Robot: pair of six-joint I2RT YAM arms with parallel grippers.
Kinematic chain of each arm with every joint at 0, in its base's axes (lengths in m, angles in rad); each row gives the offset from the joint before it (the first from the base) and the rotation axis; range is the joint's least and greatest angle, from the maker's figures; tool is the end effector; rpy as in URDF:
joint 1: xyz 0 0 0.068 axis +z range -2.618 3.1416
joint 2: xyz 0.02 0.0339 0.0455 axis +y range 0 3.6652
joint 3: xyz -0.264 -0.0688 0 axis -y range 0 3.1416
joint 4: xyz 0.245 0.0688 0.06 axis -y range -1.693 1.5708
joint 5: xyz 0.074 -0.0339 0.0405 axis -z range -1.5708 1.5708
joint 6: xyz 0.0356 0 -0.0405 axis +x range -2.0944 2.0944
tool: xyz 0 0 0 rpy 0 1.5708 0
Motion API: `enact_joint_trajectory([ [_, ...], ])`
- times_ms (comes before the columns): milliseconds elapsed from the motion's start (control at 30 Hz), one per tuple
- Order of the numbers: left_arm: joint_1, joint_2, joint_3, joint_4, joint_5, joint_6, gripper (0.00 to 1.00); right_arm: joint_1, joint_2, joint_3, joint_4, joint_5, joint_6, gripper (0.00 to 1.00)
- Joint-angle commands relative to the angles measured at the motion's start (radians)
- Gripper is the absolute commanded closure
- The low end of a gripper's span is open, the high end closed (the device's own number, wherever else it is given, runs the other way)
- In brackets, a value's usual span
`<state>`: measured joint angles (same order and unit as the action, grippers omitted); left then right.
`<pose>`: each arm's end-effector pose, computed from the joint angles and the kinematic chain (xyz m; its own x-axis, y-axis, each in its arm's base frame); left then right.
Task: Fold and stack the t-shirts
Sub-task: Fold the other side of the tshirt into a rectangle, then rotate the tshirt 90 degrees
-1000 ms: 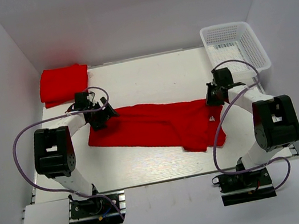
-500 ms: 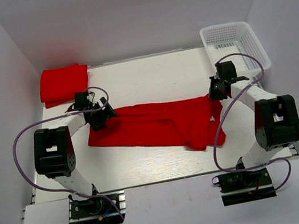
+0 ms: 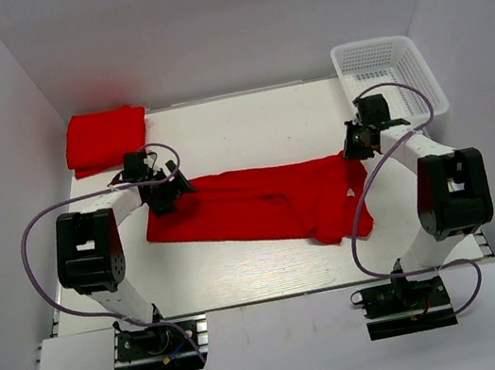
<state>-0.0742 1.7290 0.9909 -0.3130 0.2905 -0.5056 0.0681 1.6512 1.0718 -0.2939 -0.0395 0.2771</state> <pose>0.3352 -0.0351 0.1599 -0.8604 -0.4014 -0.3141 -0.2330 0.8579 -0.4580 0.3485 0.0252 0.2087 -0.7610 0.2221 -0.6095 0.1194 0.9715 0.2048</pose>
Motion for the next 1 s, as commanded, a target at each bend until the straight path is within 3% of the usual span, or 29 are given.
enact_joint_trajectory([
  [0,0.011,0.032,-0.012,-0.067,-0.09,0.029,0.01,-0.01,0.024,0.043,-0.008,0.0,-0.018,1.0],
  [33,0.011,0.032,-0.012,-0.067,-0.09,0.029,0.01,-0.01,0.039,0.05,-0.014,0.0,-0.022,1.0],
  [133,0.011,0.032,-0.012,-0.067,-0.08,0.029,0.01,-0.007,0.071,0.068,-0.037,-0.016,-0.021,0.61],
  [167,0.011,0.032,-0.012,-0.078,-0.08,0.029,0.01,-0.007,0.073,0.073,-0.042,-0.02,-0.015,0.41],
  [200,0.011,0.032,-0.003,-0.078,-0.08,0.029,0.01,-0.007,0.065,0.073,-0.044,-0.032,-0.018,0.1],
  [467,0.002,-0.069,0.112,-0.13,0.027,0.058,0.01,-0.001,-0.1,0.083,-0.149,-0.125,0.008,0.1],
  [733,0.002,-0.132,0.189,-0.104,0.09,0.104,0.01,0.01,-0.287,-0.117,-0.186,-0.362,0.034,0.1],
  [967,-0.019,0.062,0.229,-0.015,0.19,0.104,0.01,0.062,-0.312,-0.259,-0.128,-0.438,0.054,0.1],
])
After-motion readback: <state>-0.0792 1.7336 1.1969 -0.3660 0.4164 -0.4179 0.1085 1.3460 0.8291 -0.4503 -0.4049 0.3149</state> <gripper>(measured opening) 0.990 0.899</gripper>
